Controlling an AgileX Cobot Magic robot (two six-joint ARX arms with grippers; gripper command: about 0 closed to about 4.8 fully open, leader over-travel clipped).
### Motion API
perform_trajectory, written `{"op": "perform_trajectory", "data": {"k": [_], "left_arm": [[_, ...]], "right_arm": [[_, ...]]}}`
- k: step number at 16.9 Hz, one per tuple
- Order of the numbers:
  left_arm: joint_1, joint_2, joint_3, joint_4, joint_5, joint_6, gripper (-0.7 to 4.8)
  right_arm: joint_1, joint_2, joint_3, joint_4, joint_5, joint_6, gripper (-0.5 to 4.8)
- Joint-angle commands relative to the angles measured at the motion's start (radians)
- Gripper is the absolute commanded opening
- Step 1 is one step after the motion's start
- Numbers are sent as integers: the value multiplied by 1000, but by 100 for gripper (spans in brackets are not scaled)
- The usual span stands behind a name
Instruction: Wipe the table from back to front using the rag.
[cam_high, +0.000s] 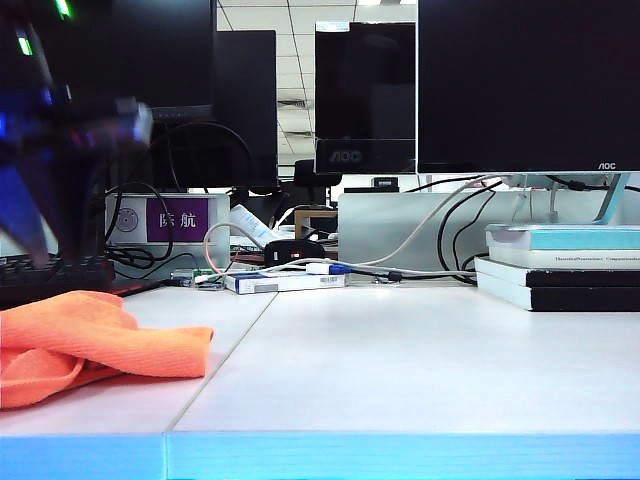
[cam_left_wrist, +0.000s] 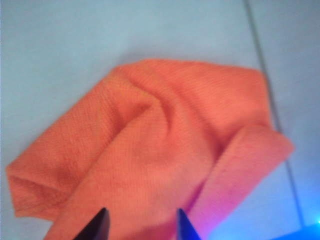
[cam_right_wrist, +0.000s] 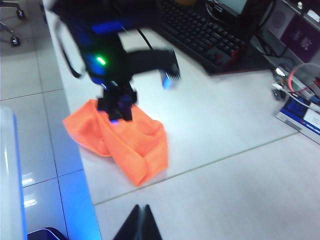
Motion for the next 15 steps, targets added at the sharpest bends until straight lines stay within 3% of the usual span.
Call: {"op": "perform_trajectory", "data": {"k": [1, 6, 8, 9, 15], "left_arm": [[-1, 88, 2, 21, 4, 1, 162], [-1, 201, 2, 77, 3, 1, 160], [-1, 225, 0, 80, 1, 2, 136], [-1, 235, -33, 85, 1, 67, -6], [-1, 235, -124, -31, 54, 132, -6]], "right_arm": [[2, -3, 4, 18, 2, 5, -1], [2, -3, 4, 19, 2, 7, -1], [2, -3, 4, 19, 3, 7, -1], [2, -3, 4, 19, 24, 7, -1], [1, -3, 5, 57, 24, 7, -1]]}}
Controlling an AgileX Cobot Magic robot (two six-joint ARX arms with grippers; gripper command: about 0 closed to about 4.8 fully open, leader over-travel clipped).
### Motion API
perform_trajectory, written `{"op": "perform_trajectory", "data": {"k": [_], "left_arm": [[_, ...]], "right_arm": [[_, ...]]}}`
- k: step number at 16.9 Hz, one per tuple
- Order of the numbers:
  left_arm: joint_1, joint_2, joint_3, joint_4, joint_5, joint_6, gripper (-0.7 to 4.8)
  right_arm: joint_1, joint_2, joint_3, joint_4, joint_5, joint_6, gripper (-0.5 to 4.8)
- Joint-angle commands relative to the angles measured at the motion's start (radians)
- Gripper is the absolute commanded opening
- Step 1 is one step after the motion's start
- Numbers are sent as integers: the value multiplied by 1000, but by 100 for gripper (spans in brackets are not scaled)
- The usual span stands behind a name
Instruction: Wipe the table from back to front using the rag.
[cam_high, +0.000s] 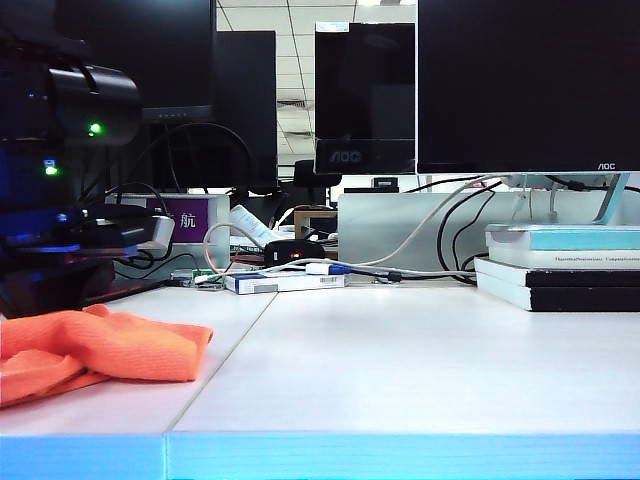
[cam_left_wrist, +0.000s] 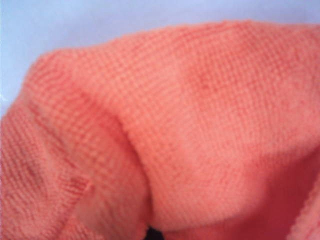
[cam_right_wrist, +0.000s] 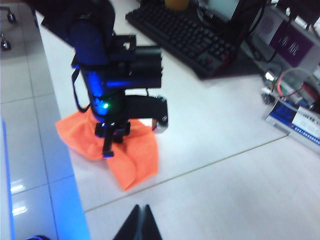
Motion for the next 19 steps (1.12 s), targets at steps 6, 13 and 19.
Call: {"op": "perform_trajectory", "data": {"k": [6, 13, 19], "left_arm": [[-4, -2, -41, -227, 99, 42, -6], [-8, -27, -41, -85, 96, 10, -6], [-8, -26, -41, 50, 63, -19, -6]], "right_arm": [[2, -3, 5, 44, 0, 4, -1], [2, -4, 5, 52, 0, 4, -1], [2, -4, 5, 68, 0, 5, -1]]}}
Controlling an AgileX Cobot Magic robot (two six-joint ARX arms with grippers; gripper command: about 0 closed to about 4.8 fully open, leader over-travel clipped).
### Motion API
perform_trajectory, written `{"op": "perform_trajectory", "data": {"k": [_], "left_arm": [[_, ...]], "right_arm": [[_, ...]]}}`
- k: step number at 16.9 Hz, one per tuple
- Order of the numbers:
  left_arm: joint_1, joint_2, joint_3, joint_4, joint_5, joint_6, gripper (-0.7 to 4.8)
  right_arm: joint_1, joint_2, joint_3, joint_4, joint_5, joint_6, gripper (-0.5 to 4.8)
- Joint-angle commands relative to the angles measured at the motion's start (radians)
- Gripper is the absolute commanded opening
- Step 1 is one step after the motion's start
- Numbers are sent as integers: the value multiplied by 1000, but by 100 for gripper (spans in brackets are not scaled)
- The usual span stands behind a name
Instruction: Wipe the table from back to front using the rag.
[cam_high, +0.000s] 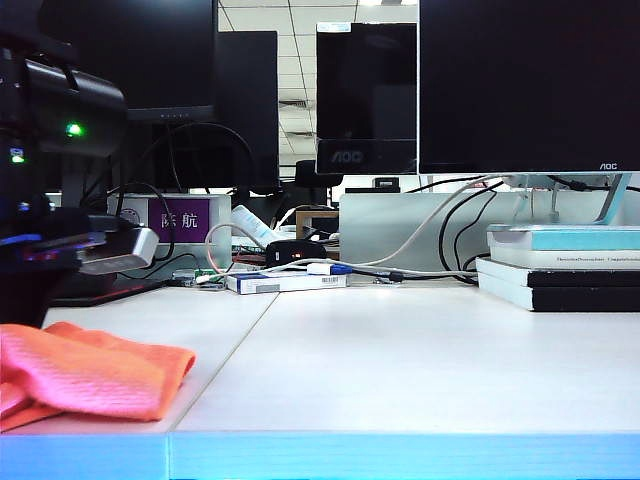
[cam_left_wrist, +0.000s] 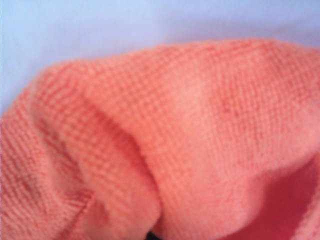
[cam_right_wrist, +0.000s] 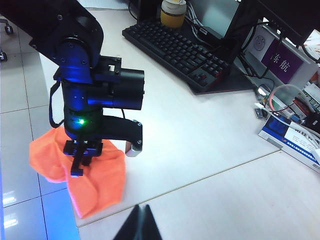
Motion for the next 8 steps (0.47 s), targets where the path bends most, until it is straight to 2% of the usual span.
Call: {"op": "perform_trajectory", "data": {"k": [1, 5, 8], "left_arm": [[0, 13, -10, 175, -46, -11, -6], [0, 15, -10, 264, -66, -33, -6], [0, 89, -10, 318, -89, -44, -6]], "right_arm": [[2, -4, 5, 19, 0, 5, -1], [2, -4, 5, 19, 0, 5, -1], [2, -3, 5, 19, 0, 5, -1]]}}
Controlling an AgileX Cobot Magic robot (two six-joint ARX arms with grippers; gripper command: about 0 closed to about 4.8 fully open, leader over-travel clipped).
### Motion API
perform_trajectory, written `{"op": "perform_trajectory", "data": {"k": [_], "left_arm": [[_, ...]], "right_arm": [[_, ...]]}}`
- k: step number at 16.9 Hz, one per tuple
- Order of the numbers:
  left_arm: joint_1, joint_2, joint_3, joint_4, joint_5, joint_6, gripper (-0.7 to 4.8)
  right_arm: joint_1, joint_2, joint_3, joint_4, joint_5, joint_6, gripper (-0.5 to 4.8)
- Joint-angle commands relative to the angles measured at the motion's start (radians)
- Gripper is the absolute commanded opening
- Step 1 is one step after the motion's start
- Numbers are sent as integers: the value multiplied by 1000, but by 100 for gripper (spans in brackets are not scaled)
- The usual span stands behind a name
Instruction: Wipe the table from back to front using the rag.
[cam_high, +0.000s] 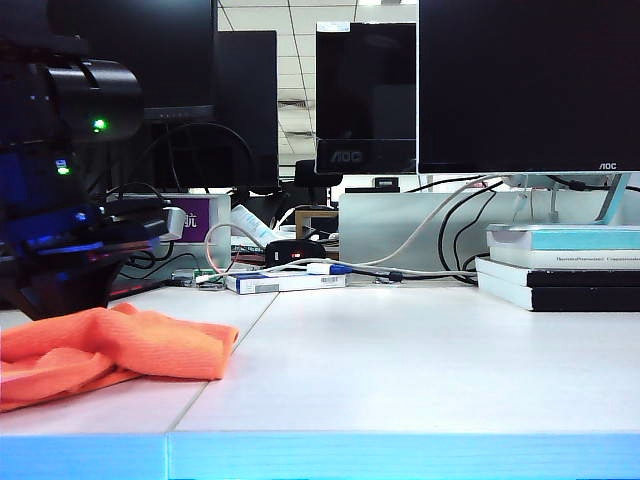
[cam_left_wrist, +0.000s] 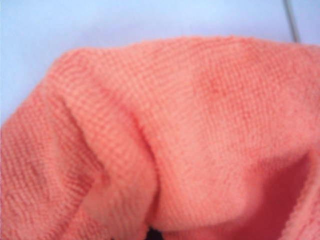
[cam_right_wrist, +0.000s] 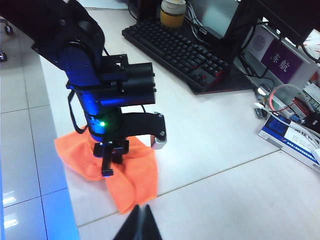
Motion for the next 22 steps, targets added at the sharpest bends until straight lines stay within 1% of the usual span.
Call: {"op": "perform_trajectory", "data": {"k": [1, 7, 8, 10, 11, 12, 14, 15, 17, 18, 19, 20, 22], "left_arm": [[1, 89, -6, 76, -37, -7, -6], [3, 132, -5, 183, -42, -33, -6], [8, 132, -5, 194, -66, -55, -6], [11, 132, -5, 222, -112, -54, -6], [11, 132, -5, 232, -113, -55, -6], [19, 132, -5, 259, -130, -74, -6], [49, 132, -5, 275, -127, -93, -6], [62, 134, -5, 285, -126, -95, -6], [73, 137, -3, 346, -127, -96, -6], [73, 159, 18, 348, -127, -95, -6], [73, 238, 99, 348, -127, -92, -6], [73, 261, 127, 349, -127, -92, -6], [73, 307, 169, 407, -127, -92, -6]], "right_arm": [[2, -4, 5, 19, 0, 5, -1], [2, -4, 5, 18, 0, 10, -1], [2, -4, 5, 18, 0, 12, -1], [2, -4, 5, 18, 0, 12, -1], [2, -4, 5, 18, 0, 12, -1], [2, -4, 5, 18, 0, 17, -1], [2, -4, 5, 18, 0, 31, -1], [2, -4, 5, 18, 0, 31, -1], [2, -4, 5, 18, 0, 31, -1], [2, -4, 5, 18, 0, 31, -1], [2, -4, 4, 18, 0, 31, -1], [2, -4, 5, 17, 0, 31, -1], [2, -4, 4, 13, 0, 32, -1]]}}
